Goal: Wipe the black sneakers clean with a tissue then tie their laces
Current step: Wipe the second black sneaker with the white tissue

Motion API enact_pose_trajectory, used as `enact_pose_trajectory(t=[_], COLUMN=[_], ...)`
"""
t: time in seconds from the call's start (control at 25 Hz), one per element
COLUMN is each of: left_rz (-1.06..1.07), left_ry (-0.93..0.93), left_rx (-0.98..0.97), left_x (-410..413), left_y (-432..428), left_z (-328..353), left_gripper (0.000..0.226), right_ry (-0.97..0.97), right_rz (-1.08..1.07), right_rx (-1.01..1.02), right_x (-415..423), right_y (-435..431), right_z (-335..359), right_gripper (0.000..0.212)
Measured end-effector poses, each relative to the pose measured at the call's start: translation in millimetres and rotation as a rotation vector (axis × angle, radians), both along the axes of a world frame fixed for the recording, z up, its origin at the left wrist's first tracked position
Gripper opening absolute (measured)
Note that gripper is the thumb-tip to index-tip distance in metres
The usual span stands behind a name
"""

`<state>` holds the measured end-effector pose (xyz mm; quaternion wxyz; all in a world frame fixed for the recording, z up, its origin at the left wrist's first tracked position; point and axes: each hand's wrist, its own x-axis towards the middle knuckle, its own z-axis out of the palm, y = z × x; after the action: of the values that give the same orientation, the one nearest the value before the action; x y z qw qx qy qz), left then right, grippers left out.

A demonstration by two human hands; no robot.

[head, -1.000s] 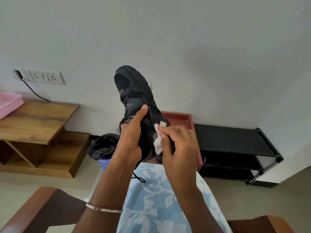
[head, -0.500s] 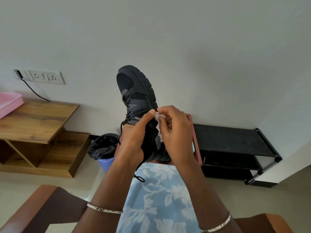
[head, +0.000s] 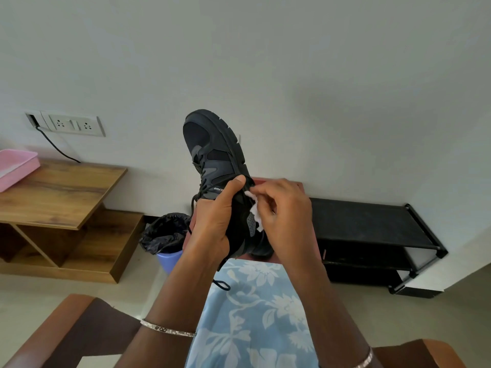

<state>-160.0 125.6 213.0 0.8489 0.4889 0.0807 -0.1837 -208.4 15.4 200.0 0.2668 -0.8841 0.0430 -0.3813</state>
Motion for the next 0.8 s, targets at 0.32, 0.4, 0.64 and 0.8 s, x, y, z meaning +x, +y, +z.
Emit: enact_pose_trajectory(t=[0.32,0.4,0.64,0.8], left_rz=[0.038,0.035,-0.11,-0.106], left_ry=[0.082,0.101,0.077,0.097], left_rx=[-0.08,-0.117,-0.228,-0.24], left_x=[10,10,9,5], left_y=[12,13,17,18], left_z=[9,12,22,14], left_gripper=[0.042,0.038,0.033,0.042], right_ry=[-0.059,-0.096,-0.276,-0.267], right_rz=[-0.009,-0.074,-0.101,-0.074], right_rx=[0.078,0.18,0.222,0.178], right_x=[-42,-49,-28,-17], right_y=[8,14,17,35], right_z=[-33,-45,-28,-27], right_gripper=[0.011,0.026,0.026,0.019])
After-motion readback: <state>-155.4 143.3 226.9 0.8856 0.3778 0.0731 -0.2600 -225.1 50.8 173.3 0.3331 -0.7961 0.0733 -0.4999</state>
